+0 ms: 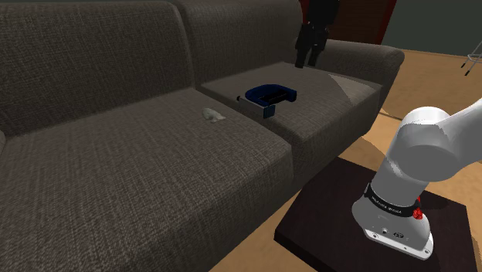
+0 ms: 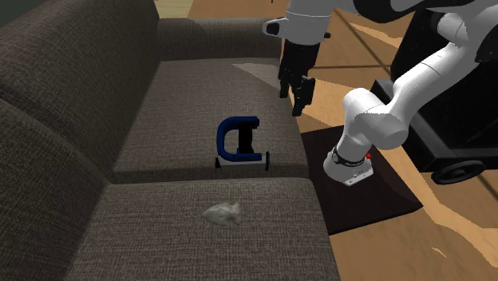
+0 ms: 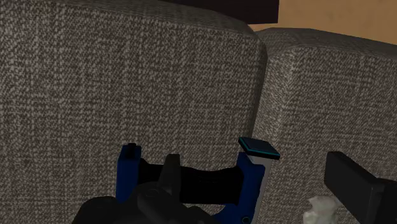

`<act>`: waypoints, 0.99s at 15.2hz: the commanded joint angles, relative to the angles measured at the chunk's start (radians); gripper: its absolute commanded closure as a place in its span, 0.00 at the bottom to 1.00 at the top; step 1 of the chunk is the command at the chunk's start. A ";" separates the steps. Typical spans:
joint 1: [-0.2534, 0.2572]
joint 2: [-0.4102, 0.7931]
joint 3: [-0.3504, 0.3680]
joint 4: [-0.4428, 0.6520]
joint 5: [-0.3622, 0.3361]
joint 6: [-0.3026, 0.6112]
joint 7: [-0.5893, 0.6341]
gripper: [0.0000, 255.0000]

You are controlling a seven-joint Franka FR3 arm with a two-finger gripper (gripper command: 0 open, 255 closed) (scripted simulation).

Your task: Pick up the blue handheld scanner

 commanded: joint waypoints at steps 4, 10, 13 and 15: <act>-0.002 0.097 0.043 0.017 -0.008 0.077 0.047 0.00; -0.013 0.310 0.119 0.089 -0.046 0.208 0.149 0.00; -0.020 0.425 0.152 0.144 -0.079 0.258 0.206 0.00; -0.024 0.503 0.171 0.187 -0.106 0.284 0.246 0.00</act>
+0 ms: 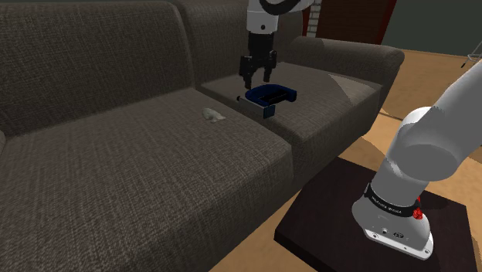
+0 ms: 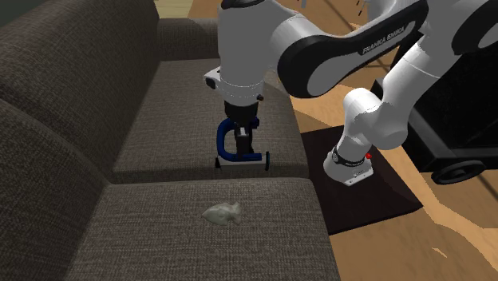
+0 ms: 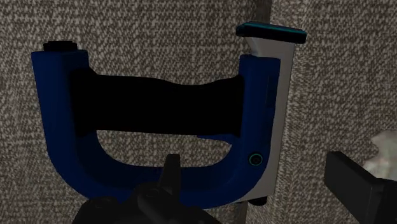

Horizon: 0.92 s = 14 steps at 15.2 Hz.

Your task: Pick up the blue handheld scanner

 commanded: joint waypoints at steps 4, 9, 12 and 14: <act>-0.005 0.103 0.021 0.027 -0.035 0.066 0.049 0.00; -0.004 0.116 0.022 -0.036 -0.036 0.141 0.052 0.00; -0.005 0.117 0.022 -0.036 -0.037 0.143 0.052 1.00; -0.005 0.117 0.022 -0.035 -0.037 0.143 0.052 1.00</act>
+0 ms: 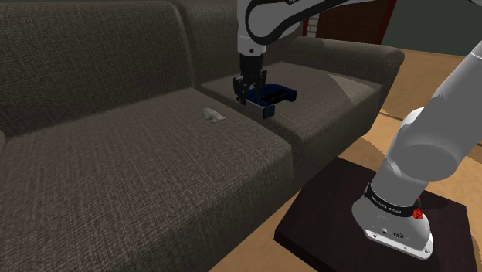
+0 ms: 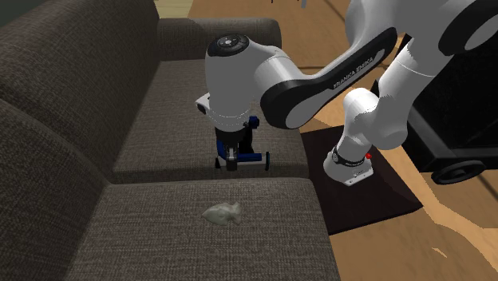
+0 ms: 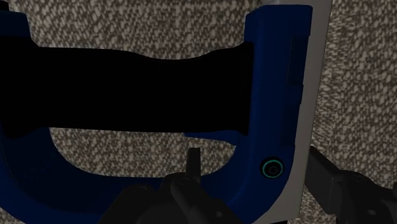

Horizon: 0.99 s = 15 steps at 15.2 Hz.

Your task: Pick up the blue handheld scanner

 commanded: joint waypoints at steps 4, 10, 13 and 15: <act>0.000 0.001 0.000 -0.001 0.000 0.002 0.000 1.00; 0.000 -0.008 -0.001 0.032 0.001 -0.040 -0.002 1.00; 0.000 -0.014 -0.001 0.067 0.002 -0.081 -0.003 1.00; 0.000 -0.016 -0.002 0.091 0.002 -0.108 -0.004 1.00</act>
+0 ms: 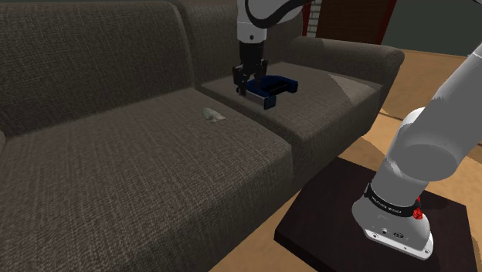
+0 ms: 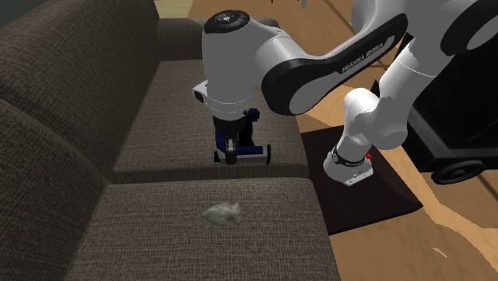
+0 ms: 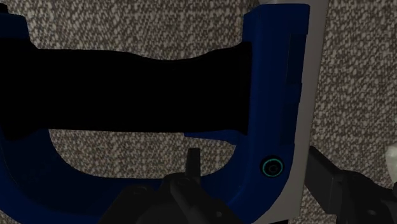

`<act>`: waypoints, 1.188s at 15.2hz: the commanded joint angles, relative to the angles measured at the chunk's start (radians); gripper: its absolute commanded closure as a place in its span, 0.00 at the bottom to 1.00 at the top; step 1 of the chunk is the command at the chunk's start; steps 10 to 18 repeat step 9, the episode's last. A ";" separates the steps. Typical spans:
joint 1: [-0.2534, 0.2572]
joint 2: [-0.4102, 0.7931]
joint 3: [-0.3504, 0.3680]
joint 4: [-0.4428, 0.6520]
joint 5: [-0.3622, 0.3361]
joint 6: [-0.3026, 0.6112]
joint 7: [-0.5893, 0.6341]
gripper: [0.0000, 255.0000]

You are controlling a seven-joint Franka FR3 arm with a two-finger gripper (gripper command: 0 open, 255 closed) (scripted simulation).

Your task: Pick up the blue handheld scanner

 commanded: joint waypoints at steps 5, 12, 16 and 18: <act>-0.001 -0.004 -0.002 0.080 0.000 -0.083 -0.004 1.00; -0.001 -0.003 -0.002 0.109 0.000 -0.112 -0.005 1.00; -0.001 -0.003 -0.002 0.109 0.000 -0.112 -0.005 1.00; -0.001 -0.003 -0.002 0.109 0.000 -0.112 -0.005 1.00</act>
